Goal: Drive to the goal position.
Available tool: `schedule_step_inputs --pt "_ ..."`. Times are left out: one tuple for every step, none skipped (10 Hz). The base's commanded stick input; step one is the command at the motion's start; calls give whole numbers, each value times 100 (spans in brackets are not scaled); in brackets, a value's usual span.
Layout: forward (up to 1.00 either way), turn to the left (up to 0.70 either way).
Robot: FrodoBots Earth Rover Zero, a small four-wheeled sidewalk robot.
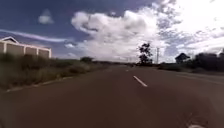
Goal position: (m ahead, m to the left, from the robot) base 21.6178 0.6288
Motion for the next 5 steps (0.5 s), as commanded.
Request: schedule_step_inputs --pt "100 0" --pt "100 0" --pt "100 0" --pt "100 0" --pt "100 0"
